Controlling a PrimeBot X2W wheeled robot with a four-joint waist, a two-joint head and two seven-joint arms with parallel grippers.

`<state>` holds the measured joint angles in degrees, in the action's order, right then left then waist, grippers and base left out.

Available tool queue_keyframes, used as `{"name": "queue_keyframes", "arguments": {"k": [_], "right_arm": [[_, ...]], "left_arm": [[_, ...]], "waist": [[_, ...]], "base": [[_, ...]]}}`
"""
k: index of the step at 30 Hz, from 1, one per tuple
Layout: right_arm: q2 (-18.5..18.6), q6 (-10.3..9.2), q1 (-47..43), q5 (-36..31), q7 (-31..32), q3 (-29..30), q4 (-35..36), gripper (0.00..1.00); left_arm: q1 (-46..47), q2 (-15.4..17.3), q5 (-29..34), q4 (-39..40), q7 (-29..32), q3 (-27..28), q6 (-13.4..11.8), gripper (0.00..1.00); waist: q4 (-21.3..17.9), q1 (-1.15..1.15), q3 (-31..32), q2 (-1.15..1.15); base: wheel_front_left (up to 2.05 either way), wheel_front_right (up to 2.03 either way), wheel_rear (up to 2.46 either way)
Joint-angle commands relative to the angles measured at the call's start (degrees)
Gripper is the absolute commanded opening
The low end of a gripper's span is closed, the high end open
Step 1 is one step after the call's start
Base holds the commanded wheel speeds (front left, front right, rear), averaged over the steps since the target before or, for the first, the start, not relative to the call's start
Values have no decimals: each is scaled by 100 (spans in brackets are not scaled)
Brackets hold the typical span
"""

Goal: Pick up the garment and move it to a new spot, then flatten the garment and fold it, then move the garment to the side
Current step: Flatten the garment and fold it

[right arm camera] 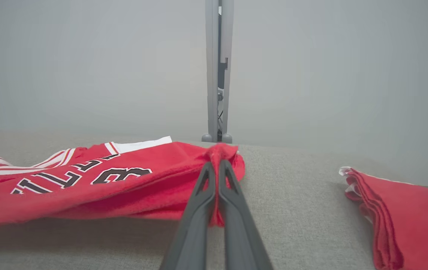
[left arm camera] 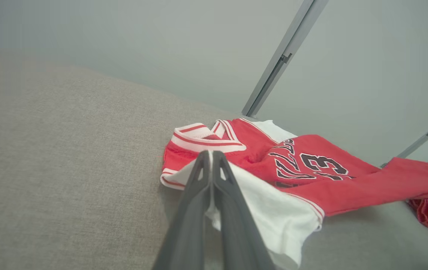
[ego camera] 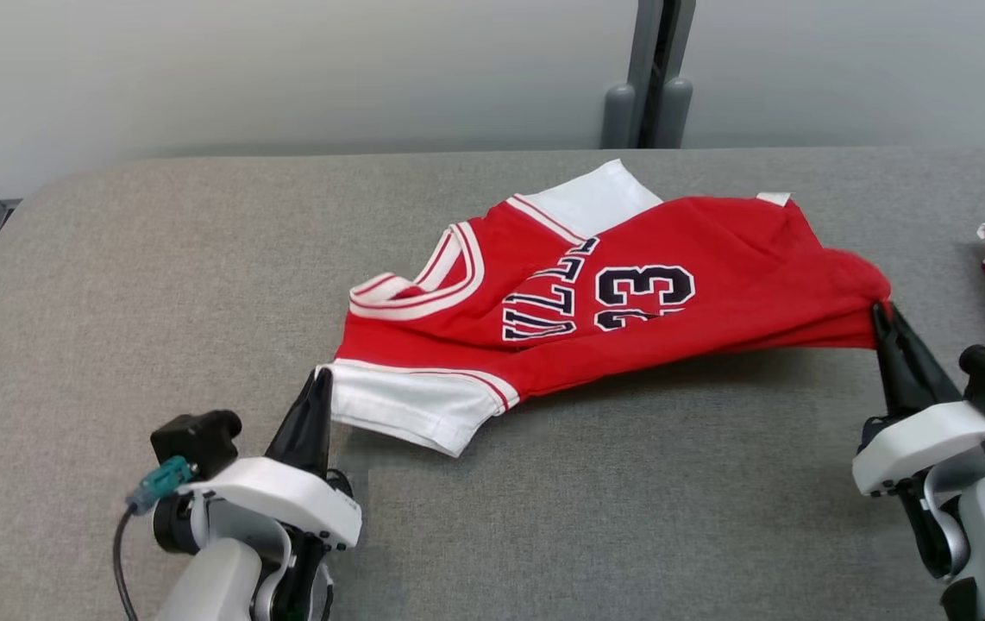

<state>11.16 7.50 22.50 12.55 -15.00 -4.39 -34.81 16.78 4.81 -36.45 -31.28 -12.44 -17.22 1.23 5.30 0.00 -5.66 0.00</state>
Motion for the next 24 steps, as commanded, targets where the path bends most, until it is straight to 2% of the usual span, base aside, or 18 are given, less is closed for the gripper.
{"name": "queue_keyframes", "arguments": {"k": [1, 4, 10, 17, 21, 24], "right_arm": [[84, -2, -112, -113, -29, 53, 205, 0], [163, -2, -154, -281, -31, 137, 664, 0], [434, -2, 36, -555, 139, 109, 1297, 0], [719, -2, 323, -804, 619, 289, 2073, 0], [778, -2, 476, -737, 925, 226, 2325, 0], [968, -2, 722, -673, 1335, -11, 2498, 0]], "left_arm": [[-21, 51, -101, 156, 38, 51, 81, 0], [0, 70, -356, 600, 202, 181, 173, 0], [193, 135, -867, 1750, 644, 499, 114, 0], [547, 109, -1453, 3162, 1195, 869, -251, 0], [792, 146, -1563, 3504, 1467, 865, -391, 0], [1129, 8, -2136, 3714, 1873, 967, -606, 0]], "waist": [[-60, 0, 81, 0], [-125, 0, 196, 0], [-235, 0, 368, 0], [-331, 0, 566, 0], [-370, 0, 596, 0], [-405, 0, 556, 0]], "base": [[0, 0, 0], [0, 0, 0], [0, 0, 0], [0, 0, 0], [0, 0, 0], [0, 0, 0]]}}
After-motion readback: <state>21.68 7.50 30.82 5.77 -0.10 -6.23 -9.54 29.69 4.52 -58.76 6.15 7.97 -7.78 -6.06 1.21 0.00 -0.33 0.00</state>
